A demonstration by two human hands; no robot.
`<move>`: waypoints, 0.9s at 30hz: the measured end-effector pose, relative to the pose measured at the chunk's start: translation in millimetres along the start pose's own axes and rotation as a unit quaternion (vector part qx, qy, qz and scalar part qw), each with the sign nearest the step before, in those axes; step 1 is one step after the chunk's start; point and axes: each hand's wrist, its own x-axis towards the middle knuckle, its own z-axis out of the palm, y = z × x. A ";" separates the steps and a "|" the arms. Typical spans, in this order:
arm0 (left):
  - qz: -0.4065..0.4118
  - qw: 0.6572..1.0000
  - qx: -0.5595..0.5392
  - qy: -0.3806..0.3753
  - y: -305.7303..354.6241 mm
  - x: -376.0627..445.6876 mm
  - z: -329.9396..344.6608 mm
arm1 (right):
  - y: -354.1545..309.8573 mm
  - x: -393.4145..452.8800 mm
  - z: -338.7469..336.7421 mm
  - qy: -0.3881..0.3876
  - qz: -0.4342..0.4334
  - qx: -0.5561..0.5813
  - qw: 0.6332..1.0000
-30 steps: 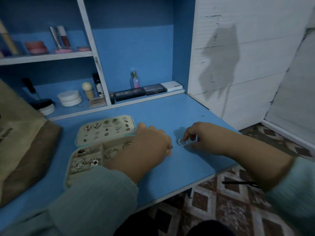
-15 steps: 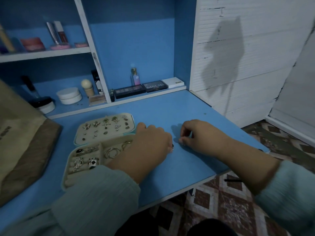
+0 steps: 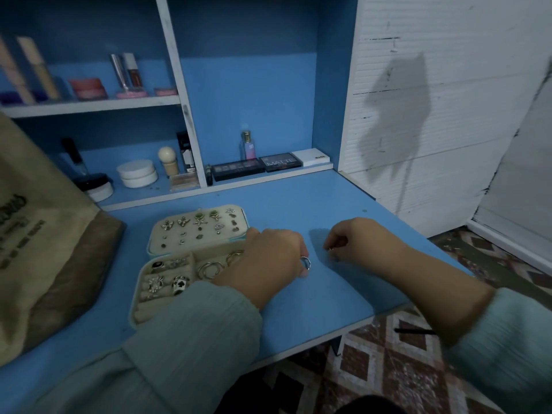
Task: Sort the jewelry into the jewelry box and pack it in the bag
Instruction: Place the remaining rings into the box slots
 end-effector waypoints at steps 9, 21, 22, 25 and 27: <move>-0.008 0.995 -0.093 -0.035 -3.8 -8.4 -16.7 | -16.0 -15.6 -6.0 -0.005 0.023 0.181 0.983; -0.048 0.956 -0.274 0.095 -80.7 -79.2 -37.9 | -83.7 -23.9 9.5 -0.036 -0.031 0.245 0.968; -0.059 0.956 -0.268 0.101 -88.0 -85.0 -37.6 | -91.2 -24.3 11.9 -0.044 -0.037 0.252 0.966; -0.073 0.961 -0.249 0.100 -108.1 -100.0 -34.9 | -112.9 -26.1 20.2 -0.073 -0.052 0.258 0.962; -0.080 0.966 -0.228 0.094 -118.5 -110.2 -32.3 | -126.0 -27.6 26.8 -0.097 -0.061 0.253 0.961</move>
